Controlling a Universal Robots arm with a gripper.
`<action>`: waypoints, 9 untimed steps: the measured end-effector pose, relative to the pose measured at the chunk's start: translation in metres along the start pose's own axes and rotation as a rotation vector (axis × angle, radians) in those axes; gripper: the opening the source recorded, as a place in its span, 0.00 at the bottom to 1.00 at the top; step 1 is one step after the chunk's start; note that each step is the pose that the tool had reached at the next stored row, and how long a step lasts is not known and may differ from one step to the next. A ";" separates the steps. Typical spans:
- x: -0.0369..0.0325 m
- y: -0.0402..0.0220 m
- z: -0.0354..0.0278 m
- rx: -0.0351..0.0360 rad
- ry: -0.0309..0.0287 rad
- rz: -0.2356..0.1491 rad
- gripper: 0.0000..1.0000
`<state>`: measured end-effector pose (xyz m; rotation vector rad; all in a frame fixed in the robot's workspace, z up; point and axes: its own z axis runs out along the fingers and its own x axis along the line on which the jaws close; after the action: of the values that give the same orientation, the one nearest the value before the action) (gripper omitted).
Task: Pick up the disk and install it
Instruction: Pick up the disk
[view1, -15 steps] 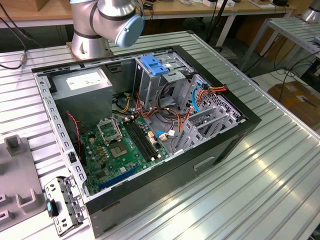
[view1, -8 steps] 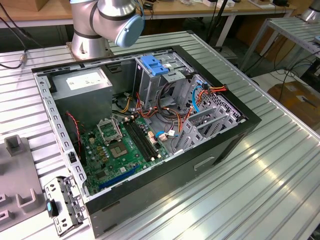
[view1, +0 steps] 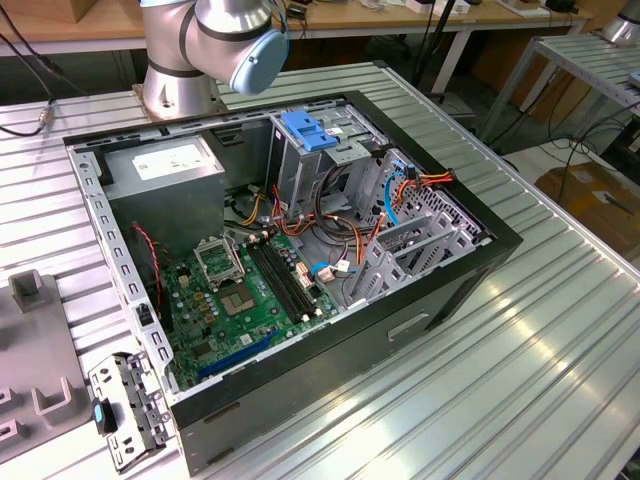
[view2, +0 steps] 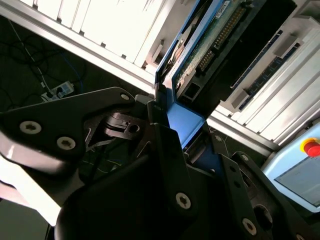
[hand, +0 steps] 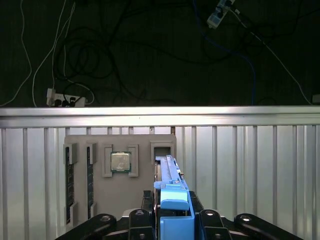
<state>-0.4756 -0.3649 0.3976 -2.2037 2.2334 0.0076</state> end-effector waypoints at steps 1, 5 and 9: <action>0.0000 0.0000 -0.0006 0.0000 0.0000 0.000 0.37; 0.0000 0.0000 -0.0025 0.0001 0.0000 0.000 0.37; 0.0000 0.0000 -0.0047 -0.0001 0.0000 0.000 0.37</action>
<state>-0.4756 -0.3649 0.4023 -2.2038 2.2334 0.0076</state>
